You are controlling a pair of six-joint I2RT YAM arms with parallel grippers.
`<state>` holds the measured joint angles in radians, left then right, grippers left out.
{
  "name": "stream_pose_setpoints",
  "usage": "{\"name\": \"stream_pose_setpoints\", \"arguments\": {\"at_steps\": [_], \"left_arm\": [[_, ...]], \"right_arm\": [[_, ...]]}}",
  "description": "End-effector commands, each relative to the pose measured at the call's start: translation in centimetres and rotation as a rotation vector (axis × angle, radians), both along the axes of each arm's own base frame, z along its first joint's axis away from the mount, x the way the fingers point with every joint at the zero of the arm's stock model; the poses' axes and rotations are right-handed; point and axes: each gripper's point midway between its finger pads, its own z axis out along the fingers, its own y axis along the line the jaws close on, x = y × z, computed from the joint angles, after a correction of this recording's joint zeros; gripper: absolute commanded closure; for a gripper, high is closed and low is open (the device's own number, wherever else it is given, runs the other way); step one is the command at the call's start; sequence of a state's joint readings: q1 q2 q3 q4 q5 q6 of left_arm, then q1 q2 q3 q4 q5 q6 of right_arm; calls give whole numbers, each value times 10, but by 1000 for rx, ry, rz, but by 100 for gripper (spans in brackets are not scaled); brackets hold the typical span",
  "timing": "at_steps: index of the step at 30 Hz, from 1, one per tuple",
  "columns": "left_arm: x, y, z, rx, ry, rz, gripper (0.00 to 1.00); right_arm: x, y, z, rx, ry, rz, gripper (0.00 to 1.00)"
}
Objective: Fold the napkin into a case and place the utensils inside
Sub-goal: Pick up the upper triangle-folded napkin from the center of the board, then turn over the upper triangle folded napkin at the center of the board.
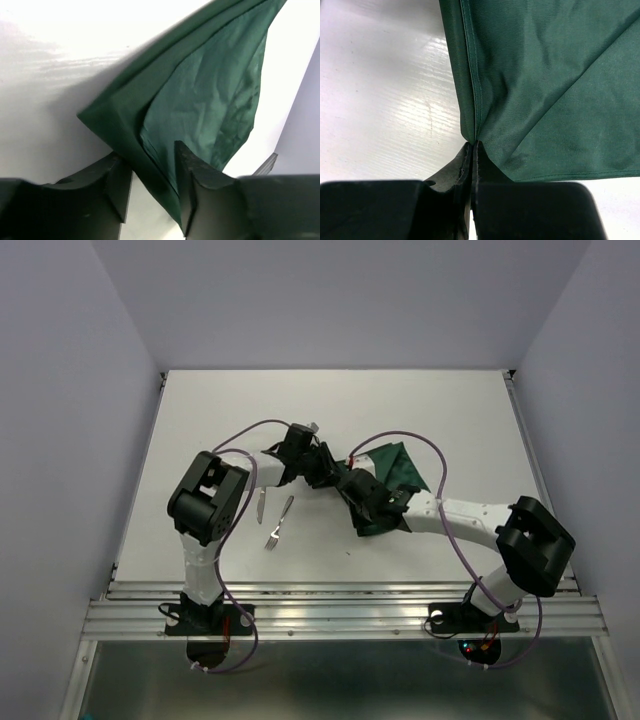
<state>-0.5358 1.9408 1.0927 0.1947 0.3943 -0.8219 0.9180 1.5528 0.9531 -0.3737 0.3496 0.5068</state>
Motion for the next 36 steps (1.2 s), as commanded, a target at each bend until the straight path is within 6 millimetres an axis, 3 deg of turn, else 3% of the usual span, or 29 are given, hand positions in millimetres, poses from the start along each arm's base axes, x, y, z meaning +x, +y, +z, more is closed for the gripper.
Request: {"name": "stream_pose_setpoints", "arguments": {"at_steps": [1, 10, 11, 12, 13, 20, 30, 36], "left_arm": [[14, -8, 9, -5, -48, -5, 60], [9, 1, -3, 39, -32, 7, 90], [9, 2, -2, 41, -33, 9, 99], [7, 3, -3, 44, -30, 10, 100], [7, 4, -4, 47, -28, 12, 100], [1, 8, -9, 63, -4, 22, 100], [-4, 12, -8, 71, 5, 33, 100], [-5, 13, -12, 74, 15, 36, 100]], "right_arm": [[-2, 4, 9, 55, -21, -3, 99], [-7, 2, 3, 48, -5, 6, 99], [-7, 2, 1, 44, -1, 5, 91], [-8, 1, 0, 42, 1, 7, 83], [-7, 2, -1, 42, 1, 7, 65], [1, 9, -4, 6, 10, 12, 40], [1, 22, -8, -47, -16, 31, 38], [0, 20, -22, -130, -17, 20, 45]]}}
